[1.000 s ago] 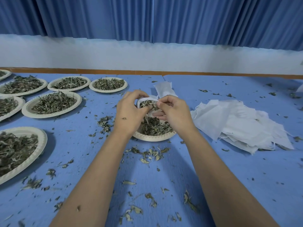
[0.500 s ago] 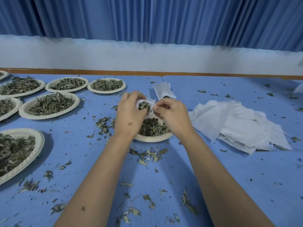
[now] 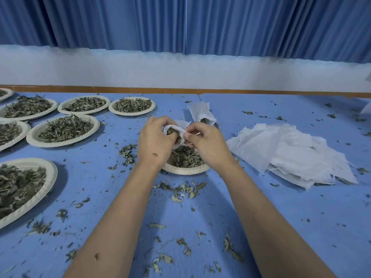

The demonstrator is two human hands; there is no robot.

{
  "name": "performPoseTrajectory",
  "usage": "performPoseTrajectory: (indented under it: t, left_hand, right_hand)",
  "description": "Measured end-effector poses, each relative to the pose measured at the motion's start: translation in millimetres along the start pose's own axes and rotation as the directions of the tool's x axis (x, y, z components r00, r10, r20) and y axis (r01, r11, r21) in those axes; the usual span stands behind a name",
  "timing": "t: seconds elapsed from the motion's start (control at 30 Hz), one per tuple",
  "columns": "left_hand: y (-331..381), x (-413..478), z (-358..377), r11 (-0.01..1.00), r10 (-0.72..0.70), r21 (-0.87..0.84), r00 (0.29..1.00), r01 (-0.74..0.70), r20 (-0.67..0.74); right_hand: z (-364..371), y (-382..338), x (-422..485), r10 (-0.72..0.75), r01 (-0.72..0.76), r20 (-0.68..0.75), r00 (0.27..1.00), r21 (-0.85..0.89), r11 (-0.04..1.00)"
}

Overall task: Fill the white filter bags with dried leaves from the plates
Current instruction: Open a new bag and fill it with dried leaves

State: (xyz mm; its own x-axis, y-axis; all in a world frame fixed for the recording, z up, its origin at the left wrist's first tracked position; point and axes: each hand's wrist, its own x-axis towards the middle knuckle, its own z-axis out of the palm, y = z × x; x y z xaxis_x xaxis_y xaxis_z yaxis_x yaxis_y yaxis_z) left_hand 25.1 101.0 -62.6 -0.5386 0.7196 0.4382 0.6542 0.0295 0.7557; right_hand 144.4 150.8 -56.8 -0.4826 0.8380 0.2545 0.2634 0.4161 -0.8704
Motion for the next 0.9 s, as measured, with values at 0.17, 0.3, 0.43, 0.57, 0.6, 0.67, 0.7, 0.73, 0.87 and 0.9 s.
performPoseTrajectory:
  t: [0.17,0.3,0.43,0.57,0.6,0.67,0.7,0.73,0.87,0.9]
  left_hand:
    - [2.2,-4.8,3.0,0.991,-0.007,0.136,0.996,0.019,-0.087]
    - [2.5,-3.6,5.4,0.982,0.024,0.187,0.997,-0.009,-0.078]
    - [-2.7,0.4,1.8,1.0,0.001,0.031,0.998,0.001,-0.062]
    - [0.1,3.5,-6.9,0.978,-0.083,-0.197,0.996,0.073,-0.041]
    - [2.0,3.8,-9.0,0.96,-0.106,-0.264,0.994,0.095,-0.028]
    - [5.9,2.8,-13.7,0.933,-0.119,-0.346,0.992,0.096,-0.044]
    - [7.4,2.6,-15.8,0.926,-0.119,-0.366,0.991,0.089,-0.06]
    - [8.0,2.7,-17.3,0.927,-0.118,-0.366,0.99,0.083,-0.075]
    - [4.8,5.2,-18.0,0.953,-0.094,-0.296,0.992,0.067,-0.08]
    - [3.9,4.8,-16.9,0.955,-0.08,-0.29,0.994,0.057,-0.07]
  right_hand:
    - [-5.1,-1.5,0.2,-0.028,0.019,0.129,0.991,0.071,0.997]
    - [-8.8,1.9,0.5,-0.014,0.002,0.123,0.992,0.096,0.995]
    - [-12.9,4.0,4.7,0.045,-0.018,0.085,0.995,-0.301,0.953]
    - [-14.0,1.4,5.5,0.225,-0.043,0.241,0.944,-0.589,0.807]
    - [-12.0,1.5,4.6,0.268,-0.046,0.281,0.921,-0.608,0.793]
    - [-9.4,0.8,3.3,0.295,-0.006,0.321,0.9,-0.668,0.744]
    - [-8.4,-0.1,3.1,0.284,0.018,0.322,0.903,-0.69,0.723]
    - [-6.9,-0.4,3.4,0.265,0.031,0.311,0.912,-0.7,0.714]
    - [9.4,3.6,1.0,0.079,0.047,0.178,0.981,-0.61,0.791]
    - [14.2,4.2,-0.9,0.037,0.047,0.133,0.99,-0.576,0.816]
